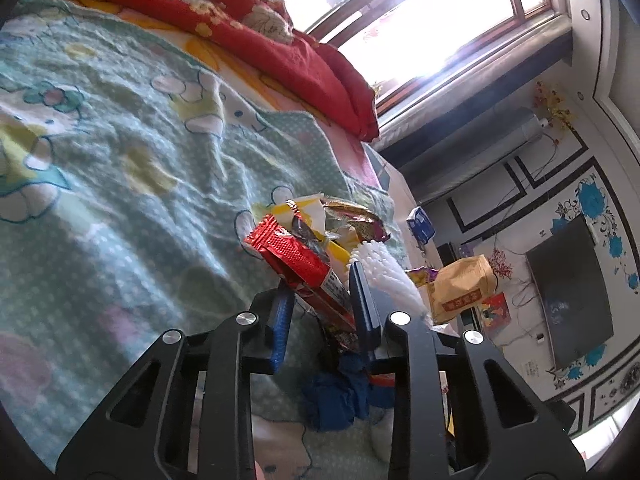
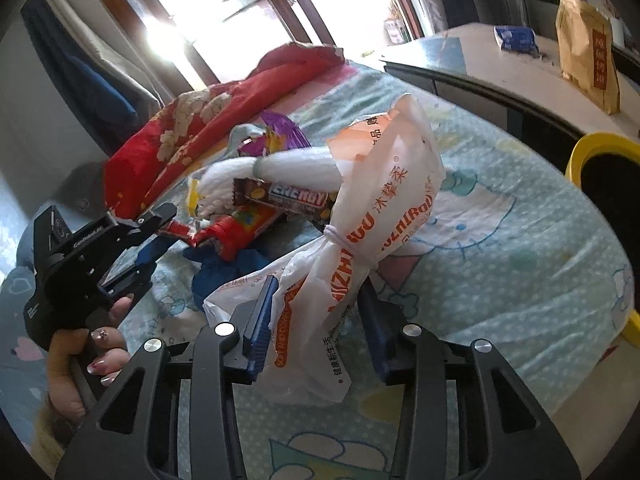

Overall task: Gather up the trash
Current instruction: 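Grasp white printed plastic bag with right tool while left tool grasps red snack wrapper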

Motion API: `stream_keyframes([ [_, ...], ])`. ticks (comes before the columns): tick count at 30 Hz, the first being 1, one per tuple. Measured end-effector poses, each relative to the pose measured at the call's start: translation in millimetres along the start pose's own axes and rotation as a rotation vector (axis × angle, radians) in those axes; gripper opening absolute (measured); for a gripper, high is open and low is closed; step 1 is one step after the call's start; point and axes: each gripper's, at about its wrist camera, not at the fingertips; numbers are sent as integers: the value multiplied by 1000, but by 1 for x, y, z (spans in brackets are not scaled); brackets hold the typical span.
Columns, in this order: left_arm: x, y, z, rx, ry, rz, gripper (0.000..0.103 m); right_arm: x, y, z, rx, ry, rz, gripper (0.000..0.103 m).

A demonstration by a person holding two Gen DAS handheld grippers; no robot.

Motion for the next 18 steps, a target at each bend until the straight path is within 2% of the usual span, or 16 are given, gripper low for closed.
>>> stream_keyframes([
  [8,0,-27,25,-19,-50,-104,18,11,4,33,-14,-89,84,38],
  [18,-10,-79,45,-71,-87,-255,16,24,-1,67,-44,-175,148,38],
])
Point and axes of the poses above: each gripper's, at about its wrist camera, not at the fingertips, and z roughly against the way its jaws point, y to its left, x to its top, and after that the axes turned 6 degrees about -y, right-handed
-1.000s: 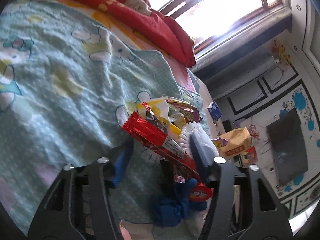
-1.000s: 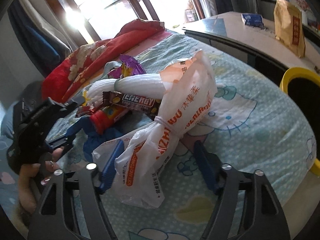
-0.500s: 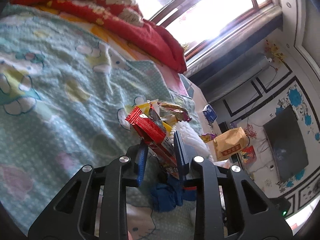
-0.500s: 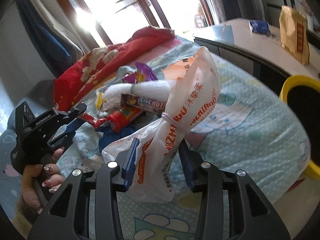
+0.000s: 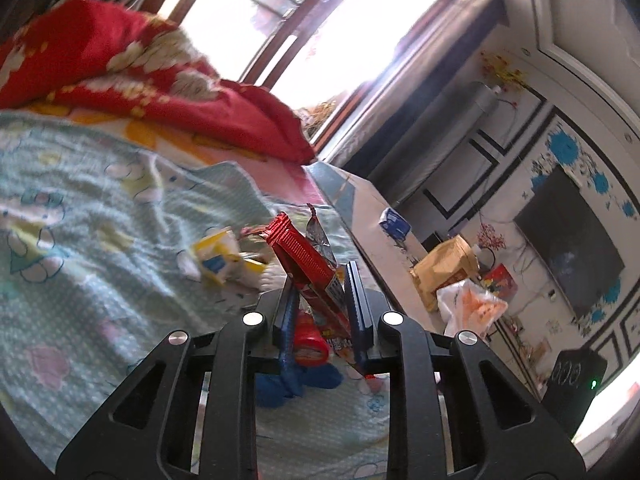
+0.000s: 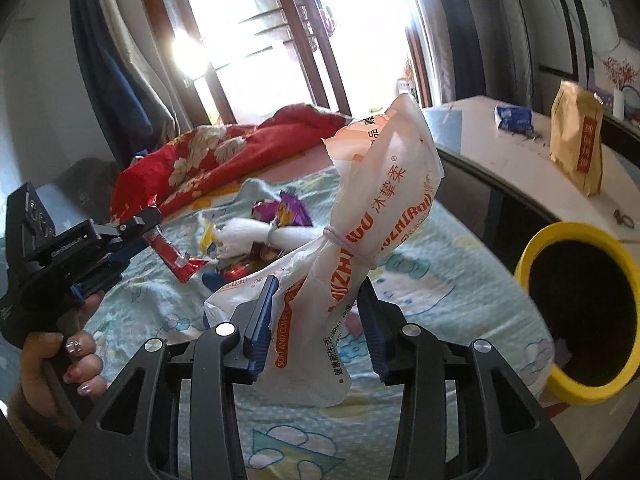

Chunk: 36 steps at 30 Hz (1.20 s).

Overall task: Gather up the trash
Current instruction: 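Grasp white printed plastic bag with right tool while left tool grasps red snack wrapper, then carry white bag in right tool over yellow bin while left tool carries red wrapper there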

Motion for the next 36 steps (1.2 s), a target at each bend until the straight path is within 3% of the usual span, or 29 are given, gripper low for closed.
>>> stream_keyframes([
  [17,-22,-63,-9,-107,45,-146,16,15,-37,34,-75,-75,-11,38],
  [36,-52,-115,-40,-198,123,-263,15,21,-101,69,-184,-130,-107,39],
])
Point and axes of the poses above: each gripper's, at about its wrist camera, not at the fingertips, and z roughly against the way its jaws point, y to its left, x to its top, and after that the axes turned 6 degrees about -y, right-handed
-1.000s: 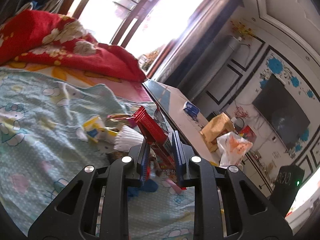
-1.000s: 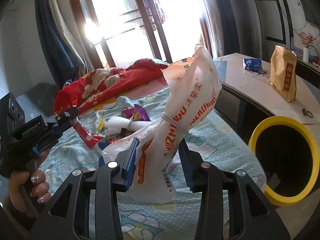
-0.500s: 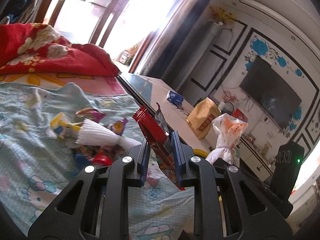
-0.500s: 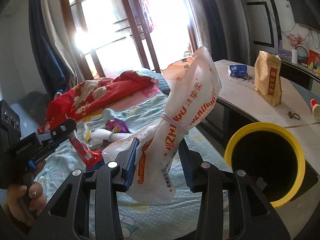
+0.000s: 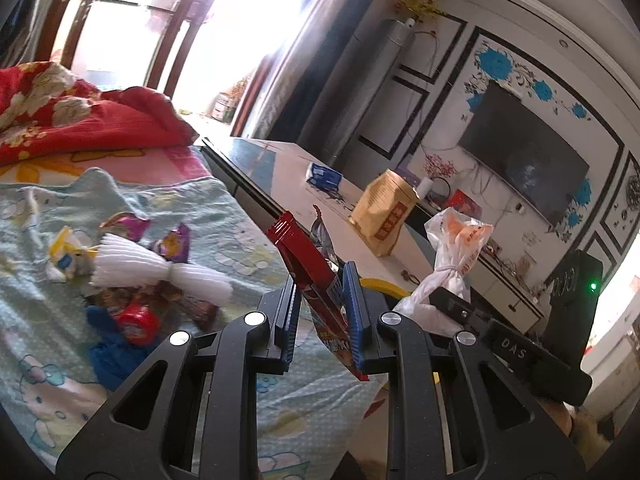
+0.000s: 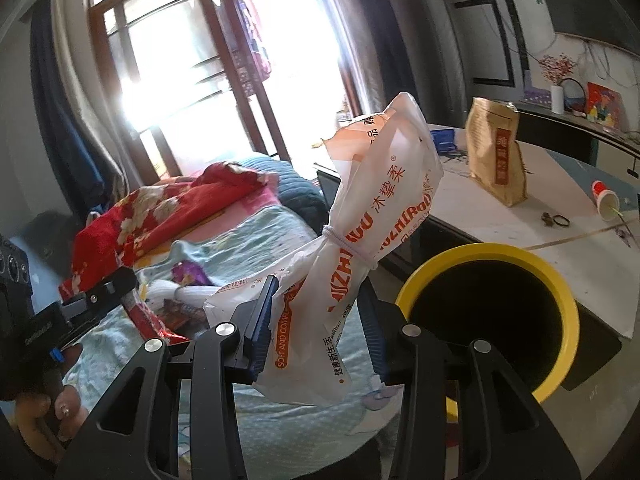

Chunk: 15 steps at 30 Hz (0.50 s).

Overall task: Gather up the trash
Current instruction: 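Carry white bag in right tool over yellow bin while left tool carries red wrapper there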

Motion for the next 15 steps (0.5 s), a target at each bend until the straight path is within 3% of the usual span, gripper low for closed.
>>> stream_keyframes([
  [15,-5,-38,-40,-76,44,-76,15,-2,-53,13,-91,-26,-84,39],
])
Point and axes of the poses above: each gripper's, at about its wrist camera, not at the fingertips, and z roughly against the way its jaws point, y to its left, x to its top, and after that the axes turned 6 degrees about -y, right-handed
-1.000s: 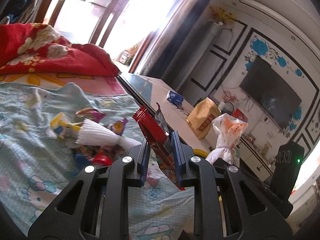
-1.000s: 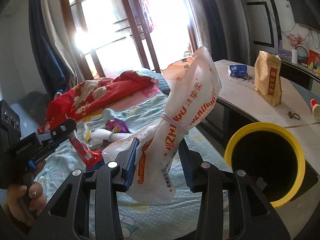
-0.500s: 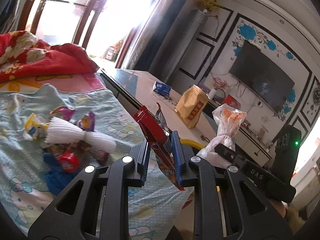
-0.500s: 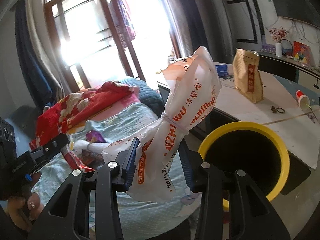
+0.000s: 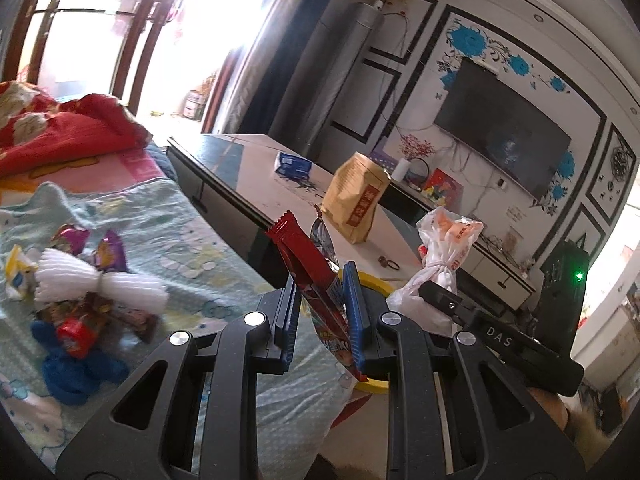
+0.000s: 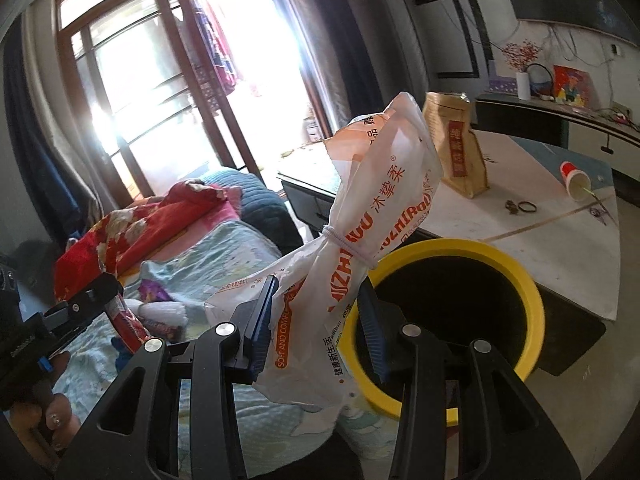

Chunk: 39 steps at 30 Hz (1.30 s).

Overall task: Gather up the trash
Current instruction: 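Carry white bag in right tool over yellow bin while left tool carries red wrapper there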

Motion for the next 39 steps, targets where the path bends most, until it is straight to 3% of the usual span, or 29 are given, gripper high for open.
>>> stream_keyframes([
  [25,-8,-59,-90,-80,70,-116,15,-13,-81,-4,-153,19,-153,39],
  [39,-16,-80,-140,-89,131,-171,15,-29,-114,-23,-173,74,-212,39],
])
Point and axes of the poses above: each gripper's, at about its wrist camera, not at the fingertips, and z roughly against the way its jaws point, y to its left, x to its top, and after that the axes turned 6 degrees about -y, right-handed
